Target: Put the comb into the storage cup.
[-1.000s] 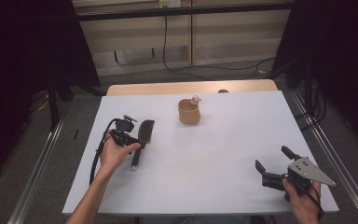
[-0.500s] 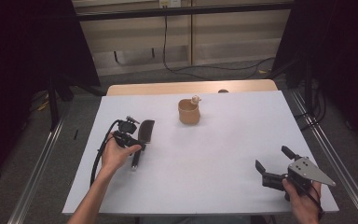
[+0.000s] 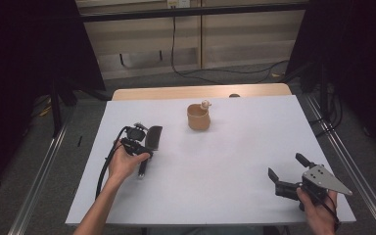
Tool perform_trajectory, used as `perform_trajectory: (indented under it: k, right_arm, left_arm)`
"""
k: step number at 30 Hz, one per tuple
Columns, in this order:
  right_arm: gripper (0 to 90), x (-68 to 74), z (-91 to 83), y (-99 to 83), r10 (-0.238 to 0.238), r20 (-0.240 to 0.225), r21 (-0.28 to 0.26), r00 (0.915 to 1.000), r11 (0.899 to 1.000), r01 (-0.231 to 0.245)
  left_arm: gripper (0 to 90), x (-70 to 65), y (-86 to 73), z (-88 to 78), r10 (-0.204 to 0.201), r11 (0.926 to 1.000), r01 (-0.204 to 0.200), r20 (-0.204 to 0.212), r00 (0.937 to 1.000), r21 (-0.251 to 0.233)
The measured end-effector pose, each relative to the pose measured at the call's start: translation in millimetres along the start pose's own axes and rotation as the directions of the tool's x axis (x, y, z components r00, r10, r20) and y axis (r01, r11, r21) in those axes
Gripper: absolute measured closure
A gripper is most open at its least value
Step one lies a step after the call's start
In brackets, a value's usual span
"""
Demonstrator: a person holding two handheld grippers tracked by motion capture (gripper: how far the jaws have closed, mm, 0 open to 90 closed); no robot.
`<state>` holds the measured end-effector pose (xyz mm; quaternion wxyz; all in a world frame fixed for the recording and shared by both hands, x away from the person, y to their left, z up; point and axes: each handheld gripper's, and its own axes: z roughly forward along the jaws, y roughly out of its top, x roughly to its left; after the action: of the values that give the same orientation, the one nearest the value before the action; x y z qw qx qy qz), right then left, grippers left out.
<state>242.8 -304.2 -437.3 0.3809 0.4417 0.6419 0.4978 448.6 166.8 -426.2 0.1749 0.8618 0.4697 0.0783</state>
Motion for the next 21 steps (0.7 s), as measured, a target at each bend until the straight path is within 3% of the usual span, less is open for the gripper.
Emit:
perform_trajectory:
  k: [4,6,8,17,21]
  right_arm:
    - [0.0,0.1,-0.4,0.1,-0.001,-0.001,-0.001,1.0000,1.000,0.000]
    - [0.0,-0.1,-0.4,0.0,-0.001,0.002,-0.001,1.0000,1.000,0.001]
    - [0.0,-0.2,-0.5,0.0,0.000,0.003,-0.001,1.0000,1.000,0.000]
    - [0.0,-0.2,-0.2,-0.2,-0.002,-0.001,0.001,1.0000,1.000,0.002]
    - [0.0,-0.1,-0.7,0.0,-0.007,0.002,-0.004,1.0000,1.000,0.007]
  left_arm:
    - [51.7,-2.5,1.3,0.3,-0.010,0.9998,0.010,-0.012,0.9999,0.019]
    - [52.0,-0.5,3.2,0.3,0.012,0.9996,-0.011,-0.013,0.9998,0.027]
    - [52.6,-0.6,3.6,0.8,-0.011,0.9995,0.012,-0.007,0.9999,0.029]
    - [54.3,-2.7,4.5,0.9,-0.006,0.9994,0.006,-0.017,0.9998,0.035]
    - [61.8,-5.2,4.0,0.0,0.012,0.9996,-0.012,-0.012,0.9999,0.027]
